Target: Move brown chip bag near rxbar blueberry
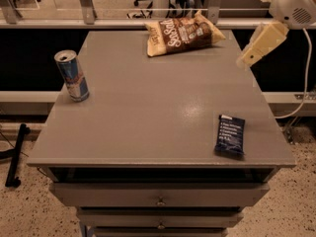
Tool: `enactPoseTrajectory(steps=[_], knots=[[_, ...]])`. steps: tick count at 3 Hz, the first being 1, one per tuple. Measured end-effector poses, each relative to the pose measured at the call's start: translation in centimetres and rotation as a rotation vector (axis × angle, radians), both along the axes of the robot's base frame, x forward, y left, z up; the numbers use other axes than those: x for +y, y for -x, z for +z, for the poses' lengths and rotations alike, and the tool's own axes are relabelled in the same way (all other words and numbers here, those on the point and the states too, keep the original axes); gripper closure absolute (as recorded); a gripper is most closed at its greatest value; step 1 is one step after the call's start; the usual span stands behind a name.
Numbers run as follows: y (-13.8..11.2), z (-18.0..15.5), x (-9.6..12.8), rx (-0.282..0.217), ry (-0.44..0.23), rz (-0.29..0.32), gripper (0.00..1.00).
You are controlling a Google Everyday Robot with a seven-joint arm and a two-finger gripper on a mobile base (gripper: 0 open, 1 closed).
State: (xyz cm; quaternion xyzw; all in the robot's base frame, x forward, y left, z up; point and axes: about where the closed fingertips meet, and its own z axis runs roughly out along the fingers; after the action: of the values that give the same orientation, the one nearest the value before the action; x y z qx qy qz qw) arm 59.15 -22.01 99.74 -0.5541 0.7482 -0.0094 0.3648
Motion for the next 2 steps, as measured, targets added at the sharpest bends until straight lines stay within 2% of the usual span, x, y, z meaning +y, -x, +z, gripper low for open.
enactPoseTrajectory(steps=[1, 2], knots=[[-6.70, -1.88, 2.26, -0.009, -0.178, -0.001, 0.00], [-6.64, -1.83, 2.32, -0.009, -0.177, 0.000, 0.00]])
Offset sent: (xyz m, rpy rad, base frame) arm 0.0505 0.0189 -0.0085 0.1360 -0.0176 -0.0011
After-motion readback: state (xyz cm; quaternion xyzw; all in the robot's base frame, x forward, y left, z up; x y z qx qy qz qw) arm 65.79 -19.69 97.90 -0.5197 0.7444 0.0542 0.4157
